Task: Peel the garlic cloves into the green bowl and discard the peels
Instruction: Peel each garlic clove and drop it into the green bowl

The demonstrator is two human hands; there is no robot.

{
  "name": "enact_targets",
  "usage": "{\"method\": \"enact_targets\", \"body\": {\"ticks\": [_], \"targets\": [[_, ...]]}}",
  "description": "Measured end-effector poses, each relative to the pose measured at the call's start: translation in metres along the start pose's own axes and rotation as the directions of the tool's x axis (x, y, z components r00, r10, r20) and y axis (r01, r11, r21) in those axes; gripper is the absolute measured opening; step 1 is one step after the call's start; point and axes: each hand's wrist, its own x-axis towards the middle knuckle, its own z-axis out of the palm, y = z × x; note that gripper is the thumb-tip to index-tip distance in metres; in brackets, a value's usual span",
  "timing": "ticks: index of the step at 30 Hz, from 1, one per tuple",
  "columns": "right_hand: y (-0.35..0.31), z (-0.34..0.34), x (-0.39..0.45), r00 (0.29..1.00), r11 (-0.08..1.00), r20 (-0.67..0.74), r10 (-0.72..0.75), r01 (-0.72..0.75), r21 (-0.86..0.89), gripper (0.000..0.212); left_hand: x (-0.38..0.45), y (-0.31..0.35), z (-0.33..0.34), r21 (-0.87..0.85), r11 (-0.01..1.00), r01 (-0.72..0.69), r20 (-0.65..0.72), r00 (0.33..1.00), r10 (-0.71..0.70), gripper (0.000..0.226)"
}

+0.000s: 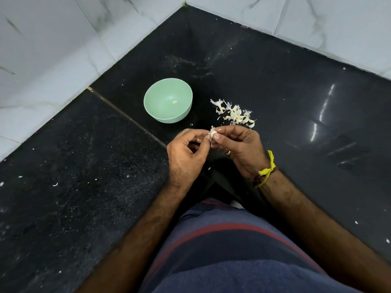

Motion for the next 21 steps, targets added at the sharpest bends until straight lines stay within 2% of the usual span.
{"method": "enact_targets", "body": {"ticks": [9, 14, 21], "targets": [[0.0002, 0.0036, -0.0043, 0.998, 0.997, 0.003, -0.055, 0.055, -0.053, 0.015, -0.0010, -0.0064, -0.0018, 0.092, 0.988, -0.122, 0.027, 0.992, 0.120, 0.004], [0.0028, 0.0042, -0.0059, 0.997, 0.992, -0.018, -0.075, 0.072, -0.103, 0.017, -0.0045, -0.0057, -0.0005, 0.118, 0.982, -0.147, 0.040, 0.989, 0.143, 0.011], [0.0021, 0.0015, -0.0069, 0.996, 0.984, -0.002, -0.089, 0.088, -0.156, 0.020, -0.0037, -0.0030, 0.0009, 0.126, 0.982, -0.142, 0.026, 0.990, 0.140, 0.007]]}}
